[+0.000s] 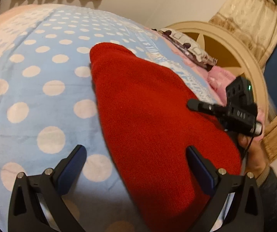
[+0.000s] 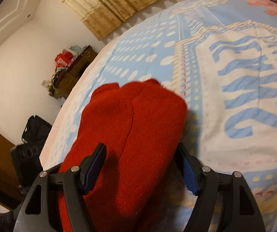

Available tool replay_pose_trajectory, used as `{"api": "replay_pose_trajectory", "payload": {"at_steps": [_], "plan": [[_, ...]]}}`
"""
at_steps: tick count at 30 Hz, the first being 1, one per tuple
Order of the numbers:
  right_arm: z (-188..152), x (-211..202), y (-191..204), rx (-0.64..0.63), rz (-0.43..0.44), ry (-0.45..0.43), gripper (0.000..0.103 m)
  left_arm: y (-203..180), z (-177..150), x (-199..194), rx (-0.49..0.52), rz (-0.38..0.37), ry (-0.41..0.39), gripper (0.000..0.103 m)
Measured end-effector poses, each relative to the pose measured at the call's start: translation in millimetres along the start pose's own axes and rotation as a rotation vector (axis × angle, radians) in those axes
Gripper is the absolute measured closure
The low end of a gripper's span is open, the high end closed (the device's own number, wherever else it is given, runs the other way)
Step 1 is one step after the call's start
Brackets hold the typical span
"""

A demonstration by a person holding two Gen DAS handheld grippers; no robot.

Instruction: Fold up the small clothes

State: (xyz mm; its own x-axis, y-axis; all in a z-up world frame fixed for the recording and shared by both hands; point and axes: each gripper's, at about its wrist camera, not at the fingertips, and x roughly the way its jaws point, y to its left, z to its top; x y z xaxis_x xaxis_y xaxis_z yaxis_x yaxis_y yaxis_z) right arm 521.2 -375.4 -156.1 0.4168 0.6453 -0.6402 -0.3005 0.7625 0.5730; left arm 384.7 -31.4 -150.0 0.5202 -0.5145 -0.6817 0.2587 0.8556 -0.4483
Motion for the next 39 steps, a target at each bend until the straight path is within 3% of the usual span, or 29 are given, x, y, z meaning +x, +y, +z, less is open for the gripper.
{"api": "replay_pose_trajectory", "payload": {"at_steps": [5, 7, 9, 13, 15, 17, 20, 22, 33, 39], "plan": [[5, 10, 12, -0.046, -0.042, 0.01, 0.032, -7, 2, 5, 0.019, 0.023, 0.003, 0.0], [1, 10, 14, -0.062, -0.035, 0.013, 0.05, -8, 4, 7, 0.019, 0.022, 0.002, 0.0], [-1, 9, 13, -0.044, -0.003, 0.015, 0.058, -12, 6, 10, 0.027, 0.003, 0.005, 0.0], [-2, 12, 9, -0.024, 0.027, 0.027, 0.058, -18, 8, 16, 0.043, -0.035, 0.021, 0.0], [-2, 12, 6, -0.01, 0.041, 0.023, 0.058, -18, 8, 15, 0.042, -0.045, 0.017, 0.005], [-3, 11, 11, -0.032, 0.028, 0.015, 0.059, -18, 8, 13, 0.042, -0.052, 0.012, 0.027], [-4, 6, 20, -0.059, 0.051, -0.01, 0.067, -16, 8, 5, 0.035, -0.07, -0.013, 0.045], [-4, 5, 23, -0.061, 0.059, -0.02, 0.067, -17, 9, 4, 0.035, -0.064, -0.02, 0.046], [-4, 13, 19, -0.049, 0.038, 0.018, 0.067, -50, 5, 3, 0.245, 0.11, -0.03, 0.052], [-4, 7, 23, -0.045, 0.049, -0.006, 0.067, -50, 7, -5, 0.262, 0.111, -0.041, 0.055]]}}
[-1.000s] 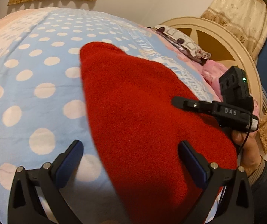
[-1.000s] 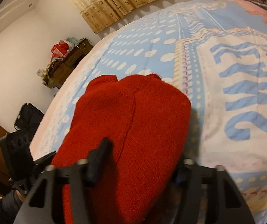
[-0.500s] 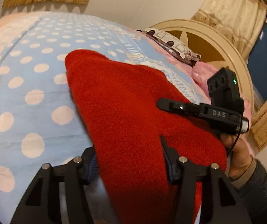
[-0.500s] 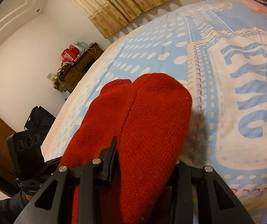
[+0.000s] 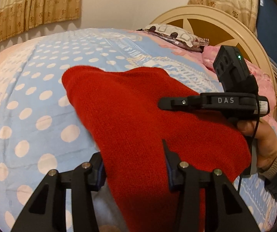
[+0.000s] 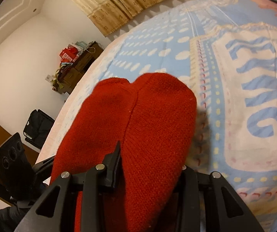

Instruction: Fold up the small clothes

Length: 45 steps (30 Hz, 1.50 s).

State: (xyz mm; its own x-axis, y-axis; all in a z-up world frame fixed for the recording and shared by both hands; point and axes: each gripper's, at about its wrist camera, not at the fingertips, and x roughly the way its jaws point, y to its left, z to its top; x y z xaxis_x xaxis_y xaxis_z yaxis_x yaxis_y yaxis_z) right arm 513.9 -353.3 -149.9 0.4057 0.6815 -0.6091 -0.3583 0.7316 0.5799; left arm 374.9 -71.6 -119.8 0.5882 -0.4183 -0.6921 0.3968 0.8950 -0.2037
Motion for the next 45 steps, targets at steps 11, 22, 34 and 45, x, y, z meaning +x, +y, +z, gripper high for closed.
{"api": "replay_pose_trajectory", "payload": {"at_steps": [11, 22, 34, 45], "plan": [[-5, -2, 23, -0.023, 0.016, -0.002, 0.068, -1, -6, -25, 0.016, 0.021, 0.0, 0.056], [-17, 2, 57, -0.041, 0.059, 0.004, 0.068, 6, -20, -66, -0.01, 0.059, -0.028, 0.056], [-34, 17, 134, -0.109, 0.148, 0.025, 0.068, 34, -49, -137, -0.073, 0.11, -0.101, 0.056], [-55, 57, 213, -0.185, 0.241, 0.09, 0.068, 70, -85, -192, -0.173, 0.184, -0.152, 0.056]]}}
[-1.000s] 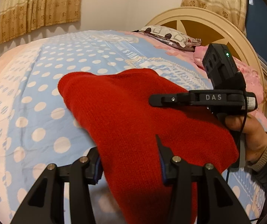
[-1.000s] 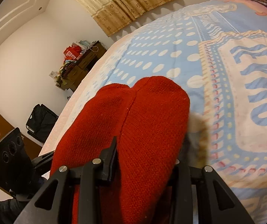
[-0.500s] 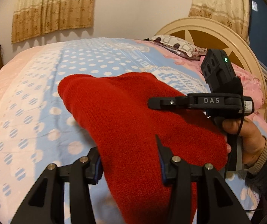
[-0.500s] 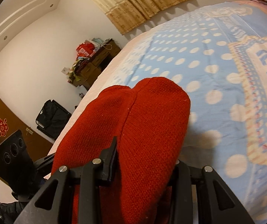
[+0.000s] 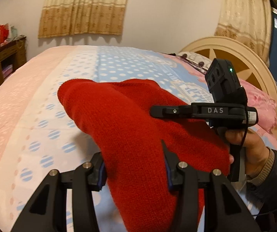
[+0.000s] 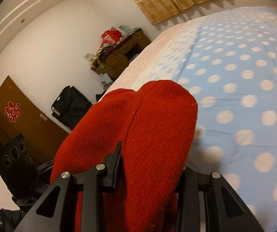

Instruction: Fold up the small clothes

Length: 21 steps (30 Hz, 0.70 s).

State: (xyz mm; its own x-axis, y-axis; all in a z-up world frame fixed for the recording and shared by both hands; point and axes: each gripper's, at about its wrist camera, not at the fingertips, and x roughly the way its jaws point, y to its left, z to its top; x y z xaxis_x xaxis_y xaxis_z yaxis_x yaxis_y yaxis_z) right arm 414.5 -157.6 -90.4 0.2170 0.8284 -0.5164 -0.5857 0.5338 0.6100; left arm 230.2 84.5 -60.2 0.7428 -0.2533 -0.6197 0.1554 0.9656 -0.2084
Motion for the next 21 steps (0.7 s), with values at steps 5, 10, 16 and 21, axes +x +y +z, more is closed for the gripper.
{"api": "replay_pose_trajectory", "payload": {"at_steps": [5, 10, 16, 21], "plan": [[-1, 26, 20, -0.019, 0.037, 0.033, 0.068, 15, -8, -13, -0.027, 0.028, -0.014, 0.056], [1, 53, 38, -0.036, 0.061, 0.058, 0.068, 33, -12, -23, -0.064, 0.052, -0.029, 0.056], [4, 80, 59, -0.061, 0.096, 0.088, 0.068, 49, -20, -34, -0.095, 0.08, -0.042, 0.056], [0, 97, 75, -0.081, 0.126, 0.115, 0.068, 58, -29, -48, -0.122, 0.099, -0.052, 0.056]]}}
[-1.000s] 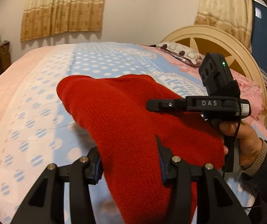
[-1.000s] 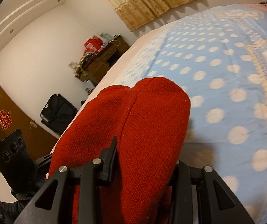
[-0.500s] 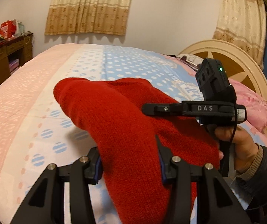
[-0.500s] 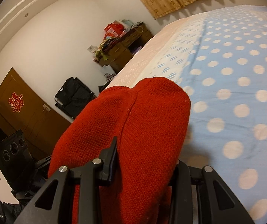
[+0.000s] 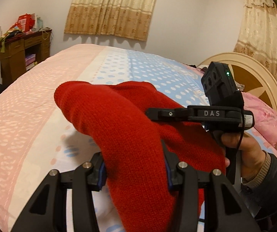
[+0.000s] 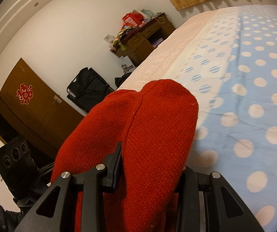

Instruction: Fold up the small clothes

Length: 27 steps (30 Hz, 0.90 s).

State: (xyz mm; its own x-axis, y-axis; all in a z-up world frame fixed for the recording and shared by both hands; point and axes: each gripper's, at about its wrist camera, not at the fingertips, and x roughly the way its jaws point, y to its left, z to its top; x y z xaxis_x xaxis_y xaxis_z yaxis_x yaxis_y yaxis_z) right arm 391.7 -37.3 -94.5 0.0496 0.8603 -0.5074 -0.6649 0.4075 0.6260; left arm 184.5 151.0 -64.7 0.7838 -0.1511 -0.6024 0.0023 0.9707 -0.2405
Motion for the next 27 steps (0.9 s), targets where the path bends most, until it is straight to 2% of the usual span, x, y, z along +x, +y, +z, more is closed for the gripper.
{"api": "replay_pose_trajectory", "payload": {"at_steps": [15, 27], "plan": [[-4, 53, 41, -0.049, 0.057, 0.071, 0.068, 33, -14, -21, -0.091, 0.052, -0.036, 0.056], [5, 84, 55, -0.04, 0.11, 0.093, 0.068, 57, -20, -27, -0.13, 0.095, -0.051, 0.056]]}}
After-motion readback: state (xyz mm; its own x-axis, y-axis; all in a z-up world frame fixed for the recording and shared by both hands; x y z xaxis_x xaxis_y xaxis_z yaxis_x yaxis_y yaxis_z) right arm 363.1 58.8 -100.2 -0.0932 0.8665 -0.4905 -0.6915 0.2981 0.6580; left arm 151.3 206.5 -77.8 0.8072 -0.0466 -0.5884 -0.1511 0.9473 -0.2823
